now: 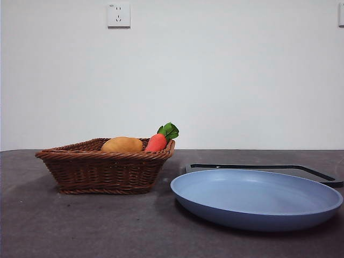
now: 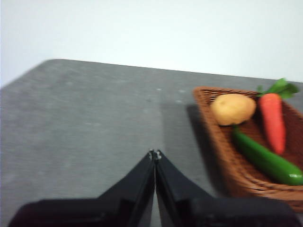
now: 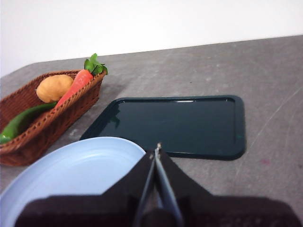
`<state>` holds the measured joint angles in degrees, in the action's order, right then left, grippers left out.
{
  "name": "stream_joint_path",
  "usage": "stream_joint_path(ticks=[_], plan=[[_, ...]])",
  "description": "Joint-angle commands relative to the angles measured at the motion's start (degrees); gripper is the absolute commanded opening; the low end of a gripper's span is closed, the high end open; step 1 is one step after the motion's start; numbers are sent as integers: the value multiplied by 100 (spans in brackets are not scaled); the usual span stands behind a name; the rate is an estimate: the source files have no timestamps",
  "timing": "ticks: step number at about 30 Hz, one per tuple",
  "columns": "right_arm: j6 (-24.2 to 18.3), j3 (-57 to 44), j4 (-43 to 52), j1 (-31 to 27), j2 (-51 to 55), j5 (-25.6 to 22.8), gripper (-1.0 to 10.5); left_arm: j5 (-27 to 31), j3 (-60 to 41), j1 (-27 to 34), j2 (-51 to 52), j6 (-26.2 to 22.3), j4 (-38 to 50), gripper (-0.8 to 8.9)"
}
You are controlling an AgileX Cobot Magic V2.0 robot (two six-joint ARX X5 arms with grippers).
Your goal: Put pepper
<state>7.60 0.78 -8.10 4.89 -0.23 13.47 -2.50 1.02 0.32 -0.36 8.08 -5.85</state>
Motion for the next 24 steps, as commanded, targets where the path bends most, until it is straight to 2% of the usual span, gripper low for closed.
stream_joint_path(ticks=[1, 3, 5, 10, 15, 19, 24], plan=[[745, -28, -9, 7, 24, 2, 10, -269, -59, 13, 24, 378, 72, 8], [1158, -15, -2, 7, 24, 4, 6, -516, -17, 13, 24, 645, 57, 7], [1349, 33, -4, 9, 24, 11, 6, -807, 92, 13, 24, 800, 15, 7], [1405, 415, -9, 7, -46, 7, 5, -1215, 627, 13, -138, 1008, -332, 7], [1401, 1132, -98, 9, -476, 13, 5, -1497, 1453, 13, -686, 1014, -807, 7], [1250, 1919, -579, 9, -1045, 151, 5, -1899, 2168, 13, -1294, 966, -1167, 7], [669, 3156, -1657, 13, -1945, 686, 5, -2538, 3106, 13, -2107, 560, -1908, 7]])
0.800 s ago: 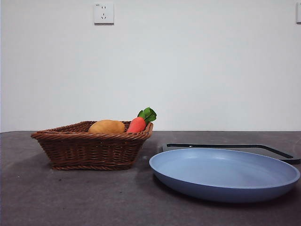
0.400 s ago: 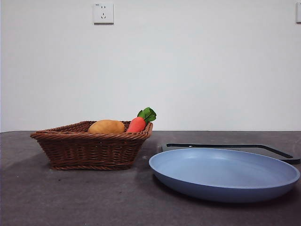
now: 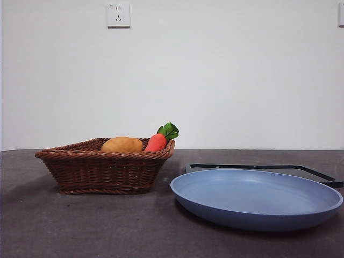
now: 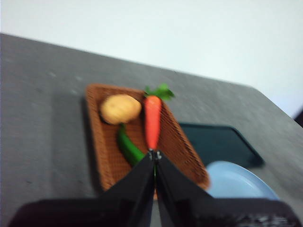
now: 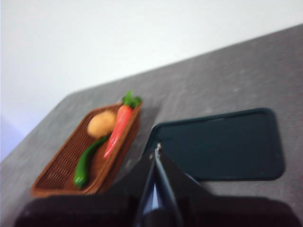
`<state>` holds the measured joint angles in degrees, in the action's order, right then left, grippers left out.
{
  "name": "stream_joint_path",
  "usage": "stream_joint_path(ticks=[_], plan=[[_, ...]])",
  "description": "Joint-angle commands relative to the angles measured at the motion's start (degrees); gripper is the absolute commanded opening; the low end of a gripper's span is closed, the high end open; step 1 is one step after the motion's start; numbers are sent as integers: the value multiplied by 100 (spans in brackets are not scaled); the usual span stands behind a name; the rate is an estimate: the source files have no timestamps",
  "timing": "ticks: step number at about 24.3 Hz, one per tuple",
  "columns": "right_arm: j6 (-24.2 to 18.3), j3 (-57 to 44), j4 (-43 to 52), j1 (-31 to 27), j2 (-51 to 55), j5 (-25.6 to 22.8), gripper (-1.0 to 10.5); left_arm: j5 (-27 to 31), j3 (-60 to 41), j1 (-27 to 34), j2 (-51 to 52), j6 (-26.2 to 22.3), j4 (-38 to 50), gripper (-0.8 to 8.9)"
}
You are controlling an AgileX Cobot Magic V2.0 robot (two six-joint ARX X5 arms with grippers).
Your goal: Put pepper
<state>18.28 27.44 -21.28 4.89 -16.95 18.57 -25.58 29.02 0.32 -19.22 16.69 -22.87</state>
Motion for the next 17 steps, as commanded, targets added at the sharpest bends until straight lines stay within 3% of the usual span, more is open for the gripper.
stream_joint_path(ticks=[1, 10, 14, 17], plan=[[-531, 717, -584, 15, -442, 269, 6, -387, 455, 13, -352, -382, -350, 7], [-2000, 2835, -3226, 22, -1937, 855, 6, -1534, 1674, 2, -1294, -1445, -2070, 7], [-2509, 3217, -4142, 22, -2260, 852, 6, -1534, 1932, -7, -1436, -1851, -2730, 7], [-2610, 3222, -4352, 22, -2308, 841, 14, -1534, 1934, -37, -1436, -1840, -2771, 10]])
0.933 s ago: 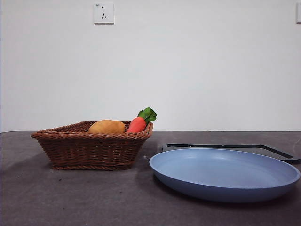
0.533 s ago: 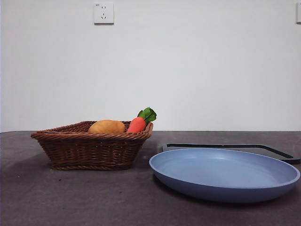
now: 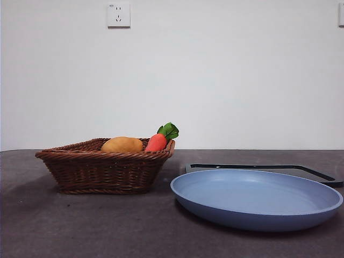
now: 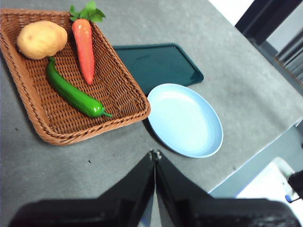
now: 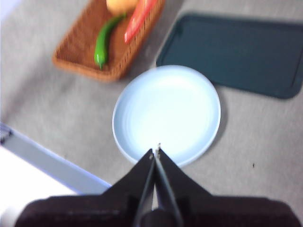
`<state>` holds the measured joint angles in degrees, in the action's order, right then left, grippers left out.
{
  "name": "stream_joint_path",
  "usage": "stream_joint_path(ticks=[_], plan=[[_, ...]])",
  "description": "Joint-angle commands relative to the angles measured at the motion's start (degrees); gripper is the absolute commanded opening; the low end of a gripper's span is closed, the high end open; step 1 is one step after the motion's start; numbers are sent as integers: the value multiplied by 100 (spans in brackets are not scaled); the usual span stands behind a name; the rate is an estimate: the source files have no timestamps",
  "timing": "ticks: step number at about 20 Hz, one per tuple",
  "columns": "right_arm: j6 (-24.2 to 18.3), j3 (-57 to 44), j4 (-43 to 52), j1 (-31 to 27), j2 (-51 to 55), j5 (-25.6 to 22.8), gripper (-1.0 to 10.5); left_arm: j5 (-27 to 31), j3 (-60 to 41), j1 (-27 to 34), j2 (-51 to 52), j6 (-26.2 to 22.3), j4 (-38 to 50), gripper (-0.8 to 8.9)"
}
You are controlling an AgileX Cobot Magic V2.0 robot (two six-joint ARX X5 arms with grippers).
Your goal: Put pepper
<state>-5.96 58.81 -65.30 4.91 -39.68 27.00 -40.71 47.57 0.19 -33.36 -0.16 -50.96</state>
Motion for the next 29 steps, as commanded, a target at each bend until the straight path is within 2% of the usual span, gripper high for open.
stream_joint_path(ticks=[1, 2, 3, 4, 5, 6, 12, 21, 29], plan=[[-184, 85, 50, 20, -35, -4, 15, -22, 79, -24, -24, -144, 37, 18], [-184, 85, 52, 20, -35, -4, 25, -22, 79, -24, -24, -133, 37, 71], [-177, 85, 52, 20, -35, -4, 84, -20, 79, -22, -24, -131, 35, 175], [-138, 85, 55, 20, -42, -7, 174, -20, 79, -24, -24, -129, 35, 289], [-87, 85, 55, 20, -55, -7, 271, -22, 79, -24, -24, -129, 33, 354], [-11, 85, 55, 20, -83, -4, 311, -24, 79, -24, -24, -129, 33, 365], [57, 85, 72, 20, -542, -2, 312, -26, 81, -22, -24, -92, 33, 363], [109, 85, 992, 68, -2907, -44, 310, -26, 81, -22, -24, -92, 33, 363], [-9, 85, 1757, 382, -4675, -654, 310, -22, 81, -22, -24, -92, 33, 363]])
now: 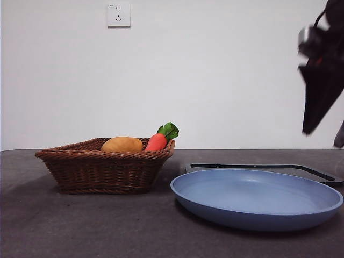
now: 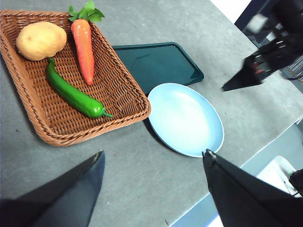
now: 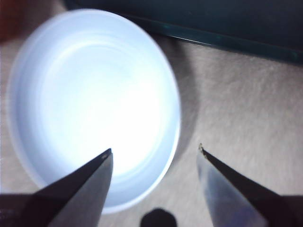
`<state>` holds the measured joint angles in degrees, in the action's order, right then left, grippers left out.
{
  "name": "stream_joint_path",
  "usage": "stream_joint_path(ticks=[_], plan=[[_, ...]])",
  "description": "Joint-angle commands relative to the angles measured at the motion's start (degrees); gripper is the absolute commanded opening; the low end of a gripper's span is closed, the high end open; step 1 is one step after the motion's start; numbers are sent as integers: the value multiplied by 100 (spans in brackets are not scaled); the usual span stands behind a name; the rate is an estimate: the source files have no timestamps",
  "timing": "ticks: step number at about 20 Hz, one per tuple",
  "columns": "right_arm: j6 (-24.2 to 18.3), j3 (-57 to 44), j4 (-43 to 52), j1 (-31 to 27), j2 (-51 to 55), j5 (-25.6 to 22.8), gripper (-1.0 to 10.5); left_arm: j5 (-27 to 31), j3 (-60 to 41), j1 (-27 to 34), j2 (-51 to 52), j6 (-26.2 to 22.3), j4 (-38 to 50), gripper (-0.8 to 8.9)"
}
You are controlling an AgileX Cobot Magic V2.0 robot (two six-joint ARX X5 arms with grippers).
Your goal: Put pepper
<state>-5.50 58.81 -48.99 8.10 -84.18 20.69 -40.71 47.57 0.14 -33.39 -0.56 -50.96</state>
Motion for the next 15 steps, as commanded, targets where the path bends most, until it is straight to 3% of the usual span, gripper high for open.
stream_joint_path(ticks=[1, 5, 10, 15], plan=[[-59, 85, 260, 111, -389, -33, 310, -22, 81, -17, -24, -52, 33, 363], [-118, 85, 599, 260, -922, -439, 293, -22, 81, -17, -24, -52, 33, 363], [-186, 83, 787, 291, -1296, -431, 262, -15, 81, -17, -24, -50, 33, 363], [-175, 83, 772, 293, -1397, -398, 136, -4, 81, -17, -42, -50, 33, 363]])
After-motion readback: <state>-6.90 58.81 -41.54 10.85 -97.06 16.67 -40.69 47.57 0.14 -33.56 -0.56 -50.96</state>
